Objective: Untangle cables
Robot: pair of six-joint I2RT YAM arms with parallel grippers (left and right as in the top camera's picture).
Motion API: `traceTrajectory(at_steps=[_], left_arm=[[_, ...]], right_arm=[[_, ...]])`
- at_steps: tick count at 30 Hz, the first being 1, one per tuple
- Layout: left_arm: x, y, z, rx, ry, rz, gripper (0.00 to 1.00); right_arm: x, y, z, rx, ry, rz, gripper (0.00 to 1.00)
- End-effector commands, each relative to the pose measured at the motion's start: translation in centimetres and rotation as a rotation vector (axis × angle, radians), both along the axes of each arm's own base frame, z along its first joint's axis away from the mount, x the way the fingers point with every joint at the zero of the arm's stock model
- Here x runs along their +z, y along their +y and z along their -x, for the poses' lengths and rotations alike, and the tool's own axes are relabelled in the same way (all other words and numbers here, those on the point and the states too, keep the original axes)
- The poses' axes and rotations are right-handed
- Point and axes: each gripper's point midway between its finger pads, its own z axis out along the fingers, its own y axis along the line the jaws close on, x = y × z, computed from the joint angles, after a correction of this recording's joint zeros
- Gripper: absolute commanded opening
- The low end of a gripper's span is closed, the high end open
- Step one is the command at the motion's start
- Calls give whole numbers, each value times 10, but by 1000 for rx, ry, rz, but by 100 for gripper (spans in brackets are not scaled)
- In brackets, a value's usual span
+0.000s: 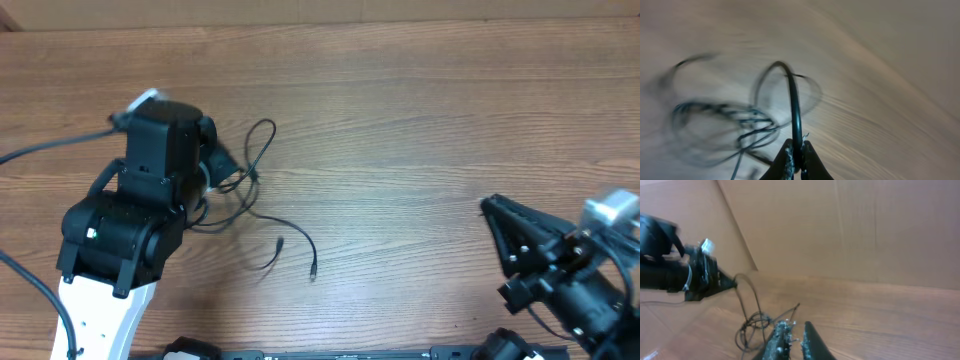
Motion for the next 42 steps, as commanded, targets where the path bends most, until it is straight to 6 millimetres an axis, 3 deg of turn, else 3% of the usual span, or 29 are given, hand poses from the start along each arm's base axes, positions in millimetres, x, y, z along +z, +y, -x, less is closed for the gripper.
traceTrajectory(at_steps=[1, 4, 6, 11, 16, 22, 29, 33, 42], left_arm=[[25, -59, 4, -423, -111, 59, 4], [38, -76, 6, -548, -181, 70, 4], [39, -79, 8, -567, -184, 78, 4], [40, -86, 13, -626, -191, 90, 4], [38, -89, 18, -654, -179, 95, 4], [37, -89, 19, -657, -171, 99, 4], [38, -93, 21, -675, -171, 114, 4], [40, -98, 26, -707, -171, 141, 5], [44, -109, 36, -791, -179, 184, 4]], right_arm=[[-26, 16, -8, 30, 88, 10, 22], [-53, 34, -14, 83, 160, 58, 50], [-75, 44, -22, 89, 217, 100, 56], [-129, 76, -45, 133, 364, 199, 63], [-165, 103, -74, 129, 448, 270, 64], [-198, 128, -101, 131, 502, 312, 66], [-220, 161, -101, 315, 381, 503, 74], [-225, 163, -114, 274, 334, 552, 75], [-245, 137, -166, -26, 284, 691, 72]])
